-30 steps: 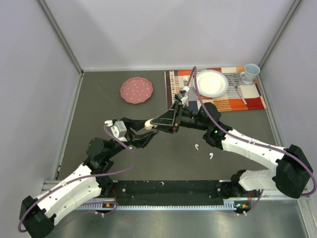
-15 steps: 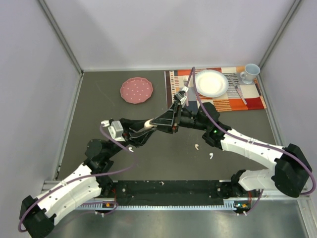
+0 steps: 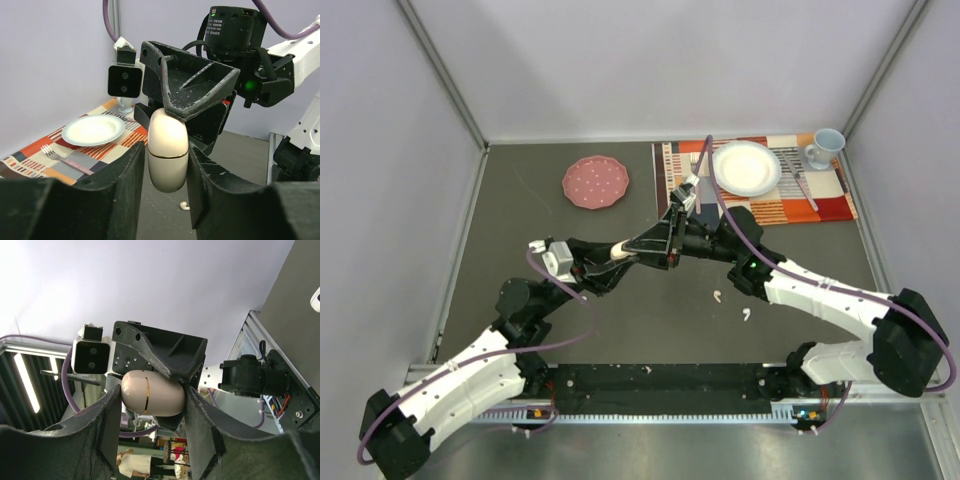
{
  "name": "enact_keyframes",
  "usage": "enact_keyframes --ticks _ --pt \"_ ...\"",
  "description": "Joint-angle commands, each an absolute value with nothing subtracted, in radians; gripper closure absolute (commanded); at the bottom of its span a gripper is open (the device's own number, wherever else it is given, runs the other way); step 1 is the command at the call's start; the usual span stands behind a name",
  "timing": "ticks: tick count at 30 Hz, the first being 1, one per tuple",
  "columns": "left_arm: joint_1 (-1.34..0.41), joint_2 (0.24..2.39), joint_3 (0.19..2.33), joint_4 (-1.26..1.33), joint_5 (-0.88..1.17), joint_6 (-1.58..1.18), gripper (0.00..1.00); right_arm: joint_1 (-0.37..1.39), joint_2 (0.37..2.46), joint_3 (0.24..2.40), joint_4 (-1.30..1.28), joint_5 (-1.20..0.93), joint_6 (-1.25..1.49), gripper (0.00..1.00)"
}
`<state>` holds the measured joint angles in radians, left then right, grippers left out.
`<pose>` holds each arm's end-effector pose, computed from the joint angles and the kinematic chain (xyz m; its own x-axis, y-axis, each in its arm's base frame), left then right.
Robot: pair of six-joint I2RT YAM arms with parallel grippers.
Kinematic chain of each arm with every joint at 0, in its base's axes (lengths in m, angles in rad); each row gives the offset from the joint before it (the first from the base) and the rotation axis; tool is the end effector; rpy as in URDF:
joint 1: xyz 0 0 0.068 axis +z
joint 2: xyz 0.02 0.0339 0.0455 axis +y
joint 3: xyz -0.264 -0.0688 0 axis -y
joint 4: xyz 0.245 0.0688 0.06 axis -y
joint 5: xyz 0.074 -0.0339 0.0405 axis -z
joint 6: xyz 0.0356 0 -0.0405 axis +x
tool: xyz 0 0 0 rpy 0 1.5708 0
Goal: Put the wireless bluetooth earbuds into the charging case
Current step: Pass from the right arm to the left
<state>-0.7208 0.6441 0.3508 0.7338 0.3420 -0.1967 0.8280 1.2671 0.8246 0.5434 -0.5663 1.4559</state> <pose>0.1109 -0.1133 0.3045 0.1481 -0.3752 -0.9150 0.8959 0.4428 -0.0365 0.1832 0.2277 0.3252 -0.9683 0.1849 -0.1677 -0.1803 -0.0533 0.9822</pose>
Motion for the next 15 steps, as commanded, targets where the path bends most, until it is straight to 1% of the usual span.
enact_keyframes --ticks 1,2,4,5,8,9,10,13,14,15 --pt "-0.724 0.638 0.347 0.785 0.331 -0.196 0.61 0.821 1.275 0.828 0.629 -0.578 1.473 0.87" --pt "-0.724 0.640 0.347 0.785 0.331 -0.196 0.65 0.824 1.275 0.825 0.635 -0.578 1.477 0.87" --pt "-0.724 0.641 0.347 0.787 0.331 -0.196 0.68 0.822 1.279 0.824 0.641 -0.578 1.480 0.87" --pt "-0.724 0.644 0.347 0.788 0.334 -0.196 0.72 0.822 1.278 0.821 0.646 -0.578 1.483 0.87" --pt "-0.724 0.646 0.345 0.793 0.336 -0.198 0.77 0.822 1.279 0.819 0.649 -0.578 1.485 0.86" --pt "-0.724 0.647 0.345 0.793 0.342 -0.196 0.87 0.822 1.281 0.819 0.649 -0.580 1.485 0.86" --pt "-0.724 0.646 0.347 0.792 0.342 -0.195 0.91 0.822 1.281 0.819 0.650 -0.580 1.486 0.85" --pt "-0.723 0.640 0.347 0.784 0.334 -0.193 0.99 0.822 1.276 0.819 0.623 -0.575 1.471 0.75" --pt "-0.724 0.637 0.345 0.784 0.331 -0.193 1.00 0.822 1.272 0.821 0.605 -0.569 1.448 0.65" --pt "-0.724 0.631 0.345 0.782 0.331 -0.192 1.00 0.822 1.267 0.822 0.586 -0.565 1.436 0.59"
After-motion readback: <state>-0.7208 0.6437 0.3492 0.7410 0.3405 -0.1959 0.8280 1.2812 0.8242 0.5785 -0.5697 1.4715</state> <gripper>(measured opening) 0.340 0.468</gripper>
